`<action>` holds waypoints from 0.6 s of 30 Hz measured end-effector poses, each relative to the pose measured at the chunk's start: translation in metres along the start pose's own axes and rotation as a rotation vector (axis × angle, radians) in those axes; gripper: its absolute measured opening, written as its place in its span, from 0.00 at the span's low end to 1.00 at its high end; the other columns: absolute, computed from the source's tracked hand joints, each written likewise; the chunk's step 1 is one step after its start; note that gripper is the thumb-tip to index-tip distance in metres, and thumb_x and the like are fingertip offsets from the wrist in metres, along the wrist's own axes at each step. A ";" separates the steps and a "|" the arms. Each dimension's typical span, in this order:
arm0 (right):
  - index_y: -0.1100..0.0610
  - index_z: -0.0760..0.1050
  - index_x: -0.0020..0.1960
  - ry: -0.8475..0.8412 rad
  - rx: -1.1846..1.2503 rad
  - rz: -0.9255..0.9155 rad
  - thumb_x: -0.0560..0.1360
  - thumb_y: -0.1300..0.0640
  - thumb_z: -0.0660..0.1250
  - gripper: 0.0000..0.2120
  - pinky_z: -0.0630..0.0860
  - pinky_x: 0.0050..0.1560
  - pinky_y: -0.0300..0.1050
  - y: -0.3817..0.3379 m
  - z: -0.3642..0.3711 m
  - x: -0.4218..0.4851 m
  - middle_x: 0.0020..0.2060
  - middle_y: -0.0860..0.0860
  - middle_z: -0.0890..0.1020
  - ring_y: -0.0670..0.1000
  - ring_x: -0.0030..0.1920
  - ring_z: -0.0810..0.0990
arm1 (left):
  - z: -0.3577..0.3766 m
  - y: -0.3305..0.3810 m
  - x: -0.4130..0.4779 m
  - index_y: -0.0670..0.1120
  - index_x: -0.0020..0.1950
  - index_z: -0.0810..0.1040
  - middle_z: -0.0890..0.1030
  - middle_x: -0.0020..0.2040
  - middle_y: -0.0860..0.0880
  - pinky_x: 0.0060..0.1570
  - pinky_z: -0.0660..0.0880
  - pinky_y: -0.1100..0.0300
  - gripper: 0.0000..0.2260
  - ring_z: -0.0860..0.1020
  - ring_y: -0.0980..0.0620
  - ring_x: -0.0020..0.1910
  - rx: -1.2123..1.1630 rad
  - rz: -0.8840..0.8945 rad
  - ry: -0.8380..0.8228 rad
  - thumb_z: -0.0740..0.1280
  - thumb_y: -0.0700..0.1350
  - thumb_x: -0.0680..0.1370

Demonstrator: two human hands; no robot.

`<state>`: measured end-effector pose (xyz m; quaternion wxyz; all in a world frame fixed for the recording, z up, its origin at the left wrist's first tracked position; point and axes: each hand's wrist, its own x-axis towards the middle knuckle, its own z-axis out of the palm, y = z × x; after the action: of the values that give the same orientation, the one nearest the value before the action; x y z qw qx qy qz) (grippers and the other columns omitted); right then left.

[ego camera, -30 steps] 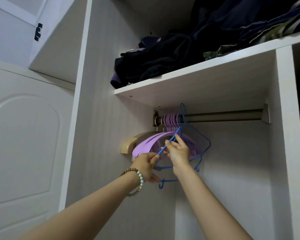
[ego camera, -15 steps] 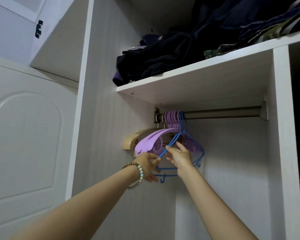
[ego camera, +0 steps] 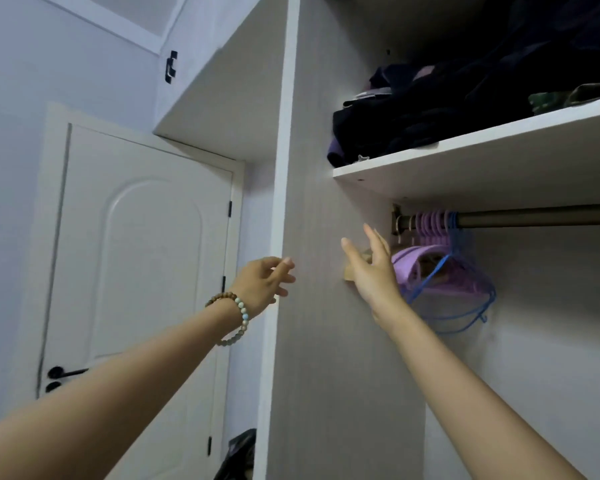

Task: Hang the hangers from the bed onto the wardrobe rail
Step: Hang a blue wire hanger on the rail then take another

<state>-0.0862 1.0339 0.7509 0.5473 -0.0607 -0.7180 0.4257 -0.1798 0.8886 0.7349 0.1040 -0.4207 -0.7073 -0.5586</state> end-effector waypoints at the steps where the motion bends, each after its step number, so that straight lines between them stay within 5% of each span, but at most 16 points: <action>1: 0.53 0.60 0.73 -0.052 -0.010 -0.010 0.77 0.51 0.63 0.27 0.53 0.73 0.40 -0.007 0.017 -0.008 0.74 0.50 0.59 0.48 0.74 0.58 | -0.021 -0.008 -0.009 0.43 0.59 0.75 0.81 0.51 0.48 0.45 0.77 0.58 0.16 0.80 0.50 0.45 0.028 0.003 0.039 0.57 0.52 0.80; 3: 0.52 0.58 0.74 -0.171 -0.004 -0.015 0.78 0.50 0.62 0.27 0.52 0.67 0.34 -0.022 0.053 -0.028 0.75 0.48 0.56 0.46 0.74 0.55 | -0.067 -0.027 -0.028 0.44 0.59 0.75 0.81 0.52 0.47 0.49 0.76 0.54 0.16 0.80 0.49 0.47 0.110 -0.002 0.110 0.57 0.52 0.80; 12: 0.48 0.55 0.75 -0.659 0.063 0.089 0.77 0.45 0.61 0.30 0.52 0.73 0.43 -0.077 0.259 -0.163 0.76 0.44 0.53 0.44 0.75 0.53 | -0.289 -0.135 -0.172 0.45 0.69 0.68 0.74 0.66 0.46 0.54 0.66 0.63 0.20 0.74 0.49 0.63 0.314 -0.316 0.300 0.58 0.53 0.79; 18: 0.50 0.55 0.75 -0.997 0.074 0.147 0.76 0.45 0.63 0.32 0.52 0.73 0.43 -0.099 0.399 -0.310 0.76 0.46 0.52 0.46 0.75 0.53 | -0.413 -0.218 -0.327 0.48 0.72 0.63 0.68 0.71 0.48 0.67 0.65 0.53 0.26 0.68 0.48 0.69 0.416 -0.624 0.389 0.59 0.58 0.77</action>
<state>-0.2613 0.5825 0.5754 0.1083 0.1189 -0.8704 0.4654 -0.2640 0.3651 0.5258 0.1442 -0.0428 -0.8657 -0.4775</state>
